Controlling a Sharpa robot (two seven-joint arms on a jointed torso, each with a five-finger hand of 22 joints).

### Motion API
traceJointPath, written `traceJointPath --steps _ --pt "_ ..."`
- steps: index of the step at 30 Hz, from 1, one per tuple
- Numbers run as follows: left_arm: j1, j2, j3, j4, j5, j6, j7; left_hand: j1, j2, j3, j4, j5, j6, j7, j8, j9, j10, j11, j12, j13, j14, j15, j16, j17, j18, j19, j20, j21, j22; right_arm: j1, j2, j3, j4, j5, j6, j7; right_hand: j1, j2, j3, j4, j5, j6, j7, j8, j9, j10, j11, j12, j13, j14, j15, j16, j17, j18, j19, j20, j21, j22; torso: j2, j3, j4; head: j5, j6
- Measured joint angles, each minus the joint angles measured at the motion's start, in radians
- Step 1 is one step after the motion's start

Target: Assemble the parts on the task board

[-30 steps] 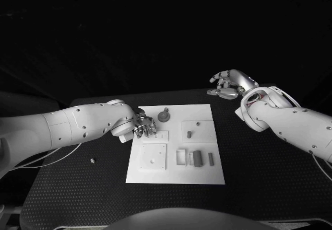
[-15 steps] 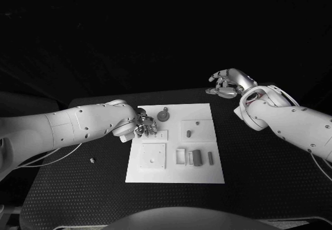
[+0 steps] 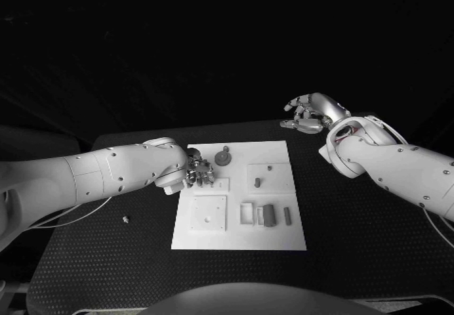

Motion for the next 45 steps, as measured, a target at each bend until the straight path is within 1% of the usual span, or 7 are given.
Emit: traceJointPath --steps 7,16,23,24,26,37,45 --pt "-0.002 0.003 0.000 -0.005 -0.025 -0.001 -0.002 0.000 0.000 -0.003 0.003 -0.005 0.002 -0.002 0.000 0.000 0.002 -0.009 0.000 0.000 0.004 -0.004 0.004 -0.003 0.000 0.001 0.000 0.000 0.000 0.000 0.000 0.000 0.001 0.000 0.000 0.000 0.000 0.000 0.000 0.000 0.000 0.000 0.000 0.000 0.000 0.000 0.000 0.000 -0.001 0.000 0.000 0.000 0.000 0.000 0.000 0.000 0.000 0.000 0.000 -0.0007 0.0007 -0.001 -0.001" --pt "-0.012 0.012 0.000 -0.009 -0.041 -0.001 -0.005 0.000 0.000 -0.004 0.004 -0.009 0.004 -0.004 0.000 0.000 0.002 -0.009 0.007 0.002 0.005 -0.005 0.011 -0.008 0.000 0.006 -0.002 0.008 0.000 0.000 0.001 0.000 0.001 0.001 0.001 0.000 0.000 0.000 0.000 0.000 0.000 0.000 0.000 0.000 -0.001 0.000 0.000 0.000 -0.001 0.000 0.000 0.000 -0.001 0.000 0.000 0.000 0.000 0.000 0.001 -0.0009 0.0001 -0.001 -0.003" --pt "-0.015 0.018 0.000 -0.015 -0.048 -0.001 -0.007 -0.009 0.009 -0.004 0.004 -0.013 0.006 -0.005 0.000 0.000 0.007 -0.014 0.009 0.003 0.008 -0.008 0.017 -0.013 0.000 0.008 -0.004 0.012 0.000 0.000 0.001 0.000 0.002 0.001 0.002 -0.001 0.000 0.000 0.000 0.000 0.000 -0.001 0.000 0.000 -0.001 0.000 0.000 0.000 -0.002 0.000 0.000 0.000 -0.001 0.000 0.000 0.000 0.000 0.000 0.000 -0.0009 0.0007 -0.002 -0.004" --pt "-0.016 0.019 0.000 -0.016 -0.049 -0.001 -0.007 -0.009 0.010 -0.004 0.004 -0.013 0.006 -0.006 0.000 0.000 0.009 -0.016 0.013 0.003 0.009 -0.009 0.019 -0.014 0.000 0.013 -0.010 0.012 0.000 0.000 0.001 0.000 0.002 0.001 0.002 -0.001 0.000 0.000 0.000 0.000 0.000 -0.001 0.000 0.000 -0.001 0.000 0.000 0.000 -0.002 0.000 0.000 0.000 -0.001 0.000 0.000 0.001 0.000 0.000 0.000 -0.0007 0.0007 -0.002 -0.004" --pt "-0.016 0.021 0.000 -0.017 -0.052 -0.001 -0.007 -0.012 0.012 -0.004 0.005 -0.017 0.009 -0.009 0.000 0.000 0.012 -0.019 0.015 0.004 0.011 -0.011 0.019 -0.014 0.000 0.015 -0.011 0.012 0.000 0.000 0.002 0.000 0.003 0.001 0.002 -0.001 0.000 0.000 0.000 0.000 0.000 -0.002 -0.002 0.000 -0.001 0.000 0.000 0.000 -0.002 0.000 0.000 0.000 -0.001 0.000 -0.001 0.001 0.000 0.000 0.000 -0.0008 0.0007 -0.002 -0.004" --pt "-0.019 0.030 0.001 -0.027 -0.063 -0.001 -0.007 -0.016 0.016 -0.007 0.007 -0.019 0.011 -0.011 0.000 0.000 0.012 -0.019 0.015 0.004 0.011 -0.011 0.023 -0.019 0.000 0.018 -0.011 0.015 0.000 0.000 0.003 0.000 0.001 0.001 0.004 -0.002 0.000 0.000 0.000 0.000 0.000 -0.004 0.000 0.000 -0.002 0.000 0.000 0.000 -0.002 0.000 0.000 0.000 -0.002 0.000 0.004 0.000 0.000 0.000 0.000 0.0005 0.0001 -0.002 -0.002" --pt "-0.022 0.036 0.000 -0.034 -0.067 0.000 -0.007 -0.018 0.018 -0.007 0.007 -0.017 0.011 -0.011 0.000 0.000 0.012 -0.019 0.015 0.005 0.011 -0.011 0.024 -0.022 0.000 0.015 -0.015 0.015 0.000 0.000 0.005 0.000 0.001 0.002 0.006 -0.002 0.000 0.000 -0.003 0.003 0.000 -0.004 0.000 0.000 -0.002 0.000 0.000 0.000 -0.003 0.000 0.000 0.000 -0.002 0.000 0.004 0.000 -0.004 0.000 0.000 0.0002 -0.0002 -0.004 -0.004"
